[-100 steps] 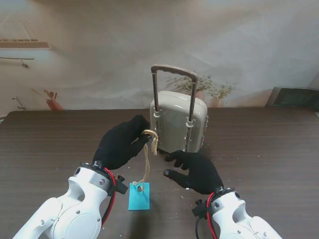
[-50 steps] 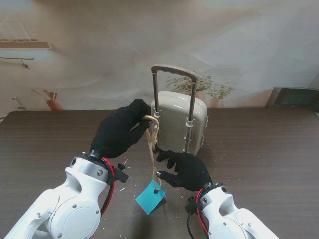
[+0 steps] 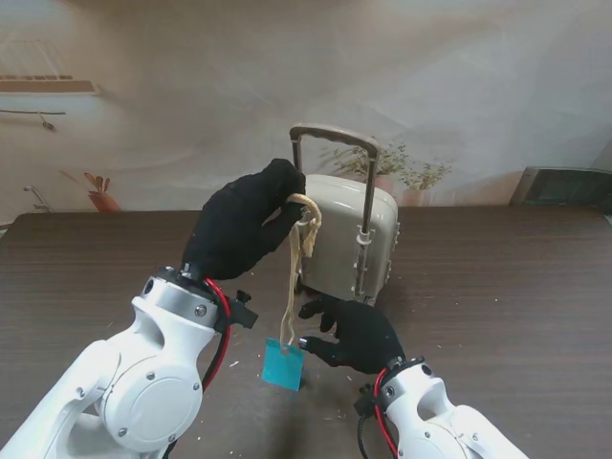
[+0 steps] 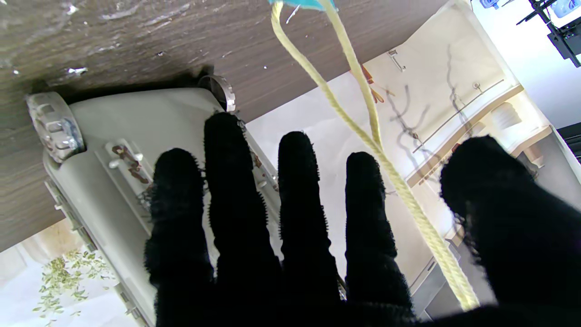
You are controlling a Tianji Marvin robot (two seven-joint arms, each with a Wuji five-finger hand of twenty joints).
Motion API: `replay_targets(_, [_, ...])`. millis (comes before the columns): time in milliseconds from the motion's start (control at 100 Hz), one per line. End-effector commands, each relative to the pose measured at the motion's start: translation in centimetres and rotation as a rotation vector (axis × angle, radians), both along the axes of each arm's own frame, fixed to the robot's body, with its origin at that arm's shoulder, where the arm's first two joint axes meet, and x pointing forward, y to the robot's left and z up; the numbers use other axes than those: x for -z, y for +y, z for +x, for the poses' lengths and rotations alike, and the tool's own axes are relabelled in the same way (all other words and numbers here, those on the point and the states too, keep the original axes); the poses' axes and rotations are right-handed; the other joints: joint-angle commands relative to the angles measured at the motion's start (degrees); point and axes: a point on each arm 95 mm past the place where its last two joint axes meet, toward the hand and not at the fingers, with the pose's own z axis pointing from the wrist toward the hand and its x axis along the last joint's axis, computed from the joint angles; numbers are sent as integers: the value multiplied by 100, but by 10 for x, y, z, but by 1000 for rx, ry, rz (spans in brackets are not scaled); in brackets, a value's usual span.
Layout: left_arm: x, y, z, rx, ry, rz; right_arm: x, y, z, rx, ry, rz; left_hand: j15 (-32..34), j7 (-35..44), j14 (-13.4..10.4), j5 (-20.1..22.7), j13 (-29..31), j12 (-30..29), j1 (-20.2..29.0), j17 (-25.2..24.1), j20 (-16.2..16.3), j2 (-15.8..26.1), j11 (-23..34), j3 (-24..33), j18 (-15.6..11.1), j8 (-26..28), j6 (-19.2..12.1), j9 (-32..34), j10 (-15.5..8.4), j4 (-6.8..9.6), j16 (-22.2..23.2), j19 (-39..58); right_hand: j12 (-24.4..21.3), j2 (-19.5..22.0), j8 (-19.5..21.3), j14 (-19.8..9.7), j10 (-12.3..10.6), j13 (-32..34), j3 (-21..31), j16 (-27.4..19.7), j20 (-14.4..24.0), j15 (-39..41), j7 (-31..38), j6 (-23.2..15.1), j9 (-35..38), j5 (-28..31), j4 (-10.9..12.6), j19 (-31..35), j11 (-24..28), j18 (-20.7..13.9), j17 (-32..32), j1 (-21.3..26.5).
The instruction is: Attach a luggage tag to a suitcase
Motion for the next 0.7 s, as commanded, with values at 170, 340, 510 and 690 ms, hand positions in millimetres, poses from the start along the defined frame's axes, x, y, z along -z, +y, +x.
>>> replay_targets(170, [-19,-5,-7,15,-52,-22,10,2,5,14,-3,-15,-94,187,-2178,-61,-515,179,172,54,88,88,390,-28,114,19,-480,325,574,53,269,88,118,-169,-154,-107,-159,131,208,95,121,114,29,-149,106,-498,102,114,254,60,67,163])
replay_targets(340, [-21,-6,-7,17,-63,-23,14,2,10,36,-27,-28,-93,171,-2178,-49,-513,179,165,58,88,76,385,-21,108,5,-482,330,572,56,261,95,125,-270,-235,-119,-168,191,289,86,121,154,201,-98,165,-506,96,136,361,82,141,207])
replay_targets(510, [-22,-6,-7,16,-66,-23,19,3,11,63,-21,-60,-91,162,-2178,-42,-515,182,156,59,85,79,380,-10,102,2,-483,332,571,58,254,97,100,-354,-190,-79,-135,285,341,65,103,145,459,79,306,-32,87,142,375,171,230,200])
replay_targets(690, [-22,-6,-7,17,-68,-26,23,3,14,75,-19,-67,-91,156,-2178,-38,-519,185,154,57,82,76,378,-2,105,-1,-484,333,571,59,249,98,115,-436,170,-96,-183,359,426,56,64,141,846,75,364,322,70,166,469,195,286,194])
